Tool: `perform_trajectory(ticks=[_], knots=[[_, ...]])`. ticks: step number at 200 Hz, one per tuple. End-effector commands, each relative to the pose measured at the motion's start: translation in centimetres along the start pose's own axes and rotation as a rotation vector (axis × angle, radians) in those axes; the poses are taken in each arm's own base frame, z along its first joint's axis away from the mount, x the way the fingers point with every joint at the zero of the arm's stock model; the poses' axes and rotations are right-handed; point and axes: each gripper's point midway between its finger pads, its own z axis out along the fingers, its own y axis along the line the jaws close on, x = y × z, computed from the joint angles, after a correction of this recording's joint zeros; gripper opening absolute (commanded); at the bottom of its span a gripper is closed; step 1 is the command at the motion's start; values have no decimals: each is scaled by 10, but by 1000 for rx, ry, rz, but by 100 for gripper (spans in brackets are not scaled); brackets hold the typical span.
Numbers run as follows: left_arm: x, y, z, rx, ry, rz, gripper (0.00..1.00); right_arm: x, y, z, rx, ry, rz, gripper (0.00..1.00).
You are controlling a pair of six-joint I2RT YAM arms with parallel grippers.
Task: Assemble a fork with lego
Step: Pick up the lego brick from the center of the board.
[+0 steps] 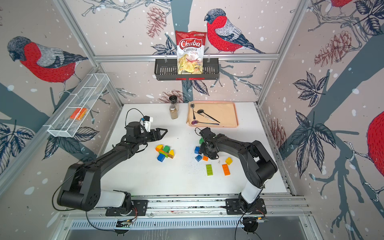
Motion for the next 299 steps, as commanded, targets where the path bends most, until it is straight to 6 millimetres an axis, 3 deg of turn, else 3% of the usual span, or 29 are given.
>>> perform_trajectory(ticks=[1, 61, 125, 150, 210, 257, 299], knots=[[-8, -6, -1, 28, -28, 23, 79, 8, -25, 6, 162, 25, -89, 51], [-7, -2, 1, 11, -16, 11, 78, 16, -30, 12, 240, 64, -239, 49], [-7, 1, 3, 2, -9, -22, 77, 12, -34, 14, 261, 87, -341, 25], [-8, 0, 3, 3, -9, -29, 76, 6, -32, 11, 267, 84, -383, 22], [-2, 4, 5, -8, 18, -60, 73, -30, 5, -37, 158, -61, -622, 21], [-3, 7, 1, -38, 11, -62, 72, -21, 29, -58, 86, -11, -962, 23], [-3, 9, 1, -50, 7, -57, 72, -28, 50, -68, 18, -47, -1169, 21]])
